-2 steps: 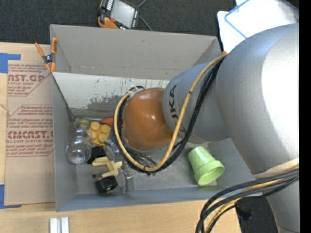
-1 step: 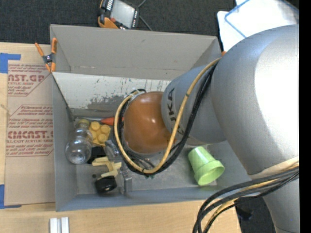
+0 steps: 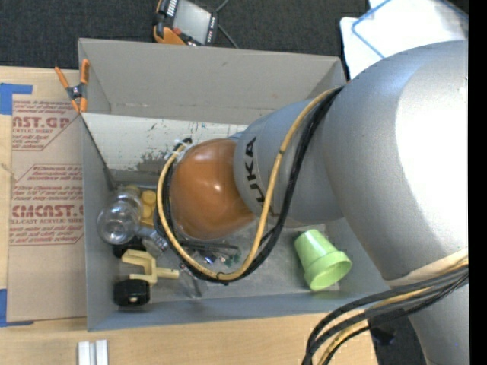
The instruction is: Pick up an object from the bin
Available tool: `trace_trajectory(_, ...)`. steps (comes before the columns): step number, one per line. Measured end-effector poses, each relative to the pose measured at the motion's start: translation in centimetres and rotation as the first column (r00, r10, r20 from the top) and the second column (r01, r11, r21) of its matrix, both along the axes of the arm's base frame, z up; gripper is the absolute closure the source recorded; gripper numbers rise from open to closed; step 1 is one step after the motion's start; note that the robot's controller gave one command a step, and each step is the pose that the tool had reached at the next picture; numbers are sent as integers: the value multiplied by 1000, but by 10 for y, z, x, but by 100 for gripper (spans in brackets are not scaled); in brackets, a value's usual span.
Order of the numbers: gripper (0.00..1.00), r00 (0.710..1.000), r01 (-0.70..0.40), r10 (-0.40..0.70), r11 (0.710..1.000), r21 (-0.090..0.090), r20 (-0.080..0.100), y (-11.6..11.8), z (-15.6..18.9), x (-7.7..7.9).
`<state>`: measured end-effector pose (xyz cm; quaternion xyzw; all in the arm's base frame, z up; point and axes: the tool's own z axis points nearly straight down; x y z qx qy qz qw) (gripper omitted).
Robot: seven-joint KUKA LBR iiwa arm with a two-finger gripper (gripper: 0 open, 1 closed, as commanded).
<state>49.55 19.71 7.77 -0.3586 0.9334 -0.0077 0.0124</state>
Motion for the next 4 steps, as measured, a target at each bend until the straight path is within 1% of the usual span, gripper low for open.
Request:
trace_trajectory(1,0,998,52,-52,999,17,18,38,4,-2)
trace_trajectory(2,100,890,-456,456,890,-9,-10,42,-8,51)
trace_trajectory(3,100,890,-456,456,890,-8,-10,42,-8,51)
trace_trajectory(4,100,890,-455,455,890,-7,-16,41,22,49)
